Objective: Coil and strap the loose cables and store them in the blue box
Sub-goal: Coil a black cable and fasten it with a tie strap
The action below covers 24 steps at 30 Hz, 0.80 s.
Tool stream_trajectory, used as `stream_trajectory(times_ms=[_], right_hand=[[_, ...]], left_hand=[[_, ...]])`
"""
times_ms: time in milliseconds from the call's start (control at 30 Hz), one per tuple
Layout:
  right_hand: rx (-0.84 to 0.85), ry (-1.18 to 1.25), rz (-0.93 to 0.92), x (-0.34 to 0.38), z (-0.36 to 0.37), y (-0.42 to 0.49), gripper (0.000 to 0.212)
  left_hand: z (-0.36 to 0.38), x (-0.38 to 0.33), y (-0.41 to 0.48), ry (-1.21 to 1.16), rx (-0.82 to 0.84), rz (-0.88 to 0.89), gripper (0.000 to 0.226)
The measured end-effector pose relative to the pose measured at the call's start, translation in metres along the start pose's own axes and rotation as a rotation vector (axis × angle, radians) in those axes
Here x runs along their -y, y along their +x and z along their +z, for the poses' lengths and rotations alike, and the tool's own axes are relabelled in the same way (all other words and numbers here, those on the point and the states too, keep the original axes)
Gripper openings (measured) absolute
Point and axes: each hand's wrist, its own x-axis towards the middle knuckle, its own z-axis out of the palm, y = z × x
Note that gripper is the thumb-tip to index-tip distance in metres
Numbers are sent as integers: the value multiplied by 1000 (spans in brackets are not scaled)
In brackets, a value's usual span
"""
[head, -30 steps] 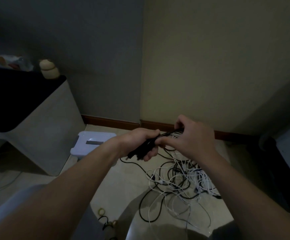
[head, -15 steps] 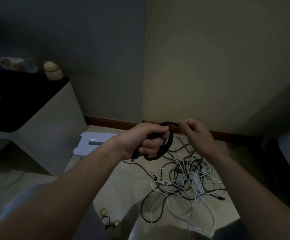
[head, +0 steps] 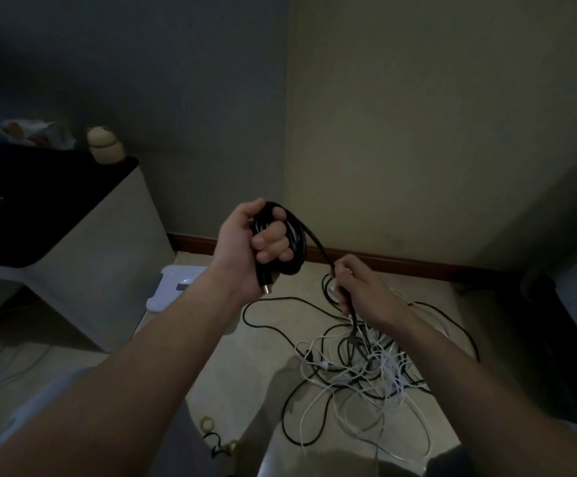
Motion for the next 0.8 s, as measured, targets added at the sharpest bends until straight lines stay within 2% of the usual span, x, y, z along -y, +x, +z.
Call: stream_trajectory(times_ms=[67,167,333,400,500,633,800], right_hand=[[-10,46,-30,4,4,-1,34],[29,96,-50,7,8,0,23],[192,85,73,0,12,1,37],[209,88,86,-1,14,0,41],[197,27,95,-1,13,-1,33],[269,-56,155,-3,13,-4,30],[247,-188,49,4,16,-9,36]], left_hand=[[-1,-1,2,-29,-48,33,29],[-2,-3,4,-111,-95,64,31],[-7,-10,8,-227,-223,120,36],[-9,-11,9,-234,-261,150,37],[-10,-14,11,-212,-326,214,37],[-15,-17,15,-208,-389,276,38],[-17,-14,21,38,-445,317,34]])
